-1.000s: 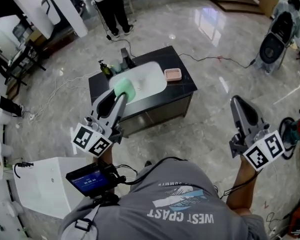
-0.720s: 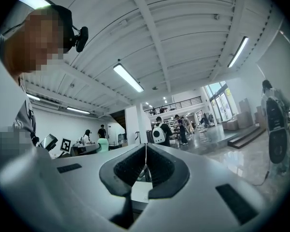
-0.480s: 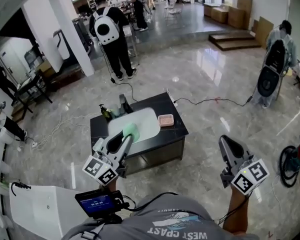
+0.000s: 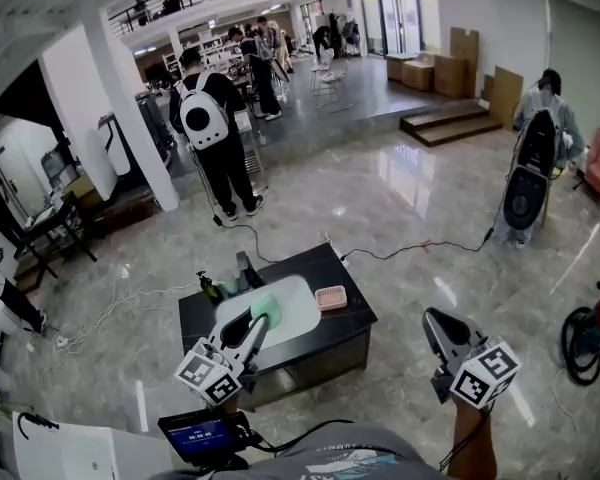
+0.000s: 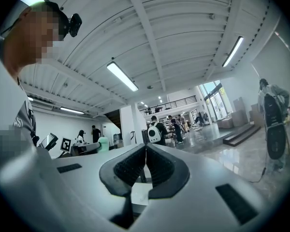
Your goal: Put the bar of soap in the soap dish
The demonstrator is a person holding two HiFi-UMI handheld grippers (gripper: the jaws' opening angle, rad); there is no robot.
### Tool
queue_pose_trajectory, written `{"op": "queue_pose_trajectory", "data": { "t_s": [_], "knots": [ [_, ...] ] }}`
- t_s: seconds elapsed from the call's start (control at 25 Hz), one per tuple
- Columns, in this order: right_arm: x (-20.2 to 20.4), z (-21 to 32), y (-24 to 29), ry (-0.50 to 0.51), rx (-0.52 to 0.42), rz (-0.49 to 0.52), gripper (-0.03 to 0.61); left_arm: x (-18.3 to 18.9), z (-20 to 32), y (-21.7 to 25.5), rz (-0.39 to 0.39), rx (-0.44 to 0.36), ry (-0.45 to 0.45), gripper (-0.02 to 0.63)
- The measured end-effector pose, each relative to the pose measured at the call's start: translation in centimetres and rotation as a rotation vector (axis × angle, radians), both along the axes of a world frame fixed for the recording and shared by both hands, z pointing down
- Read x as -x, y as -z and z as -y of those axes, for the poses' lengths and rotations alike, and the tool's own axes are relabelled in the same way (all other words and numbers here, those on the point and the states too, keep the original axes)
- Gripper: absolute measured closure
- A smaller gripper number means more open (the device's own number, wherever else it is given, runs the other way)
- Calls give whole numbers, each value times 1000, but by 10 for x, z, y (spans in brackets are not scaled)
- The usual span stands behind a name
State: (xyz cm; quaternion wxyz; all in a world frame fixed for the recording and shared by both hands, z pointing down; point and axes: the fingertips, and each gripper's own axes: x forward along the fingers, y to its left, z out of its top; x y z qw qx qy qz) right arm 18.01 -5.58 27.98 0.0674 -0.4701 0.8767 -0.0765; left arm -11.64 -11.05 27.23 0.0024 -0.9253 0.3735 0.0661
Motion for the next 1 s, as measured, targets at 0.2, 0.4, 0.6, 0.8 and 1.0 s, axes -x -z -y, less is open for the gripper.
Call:
{"op": "queue_pose_trajectory", "data": {
  "t_s": [0.2,0.4,0.6,0.8,1.0],
  "knots": [
    [28,22,9,-32,-3,-23,570,33,26,-4,-20,-6,-33,505],
    [71,40,8,-29,6,-47,571,70,51,-6,-50,2,-38,505],
    [97,51,9,-58,4,-60,569,93,69,-10,-57,1,-67,505],
    [121,56,7,-60,5,-64,570,111,77,-11,-56,4,-70,505],
    [123,61,8,-43,2,-61,569,116,75,-9,-52,3,-54,505]
  ]
}}
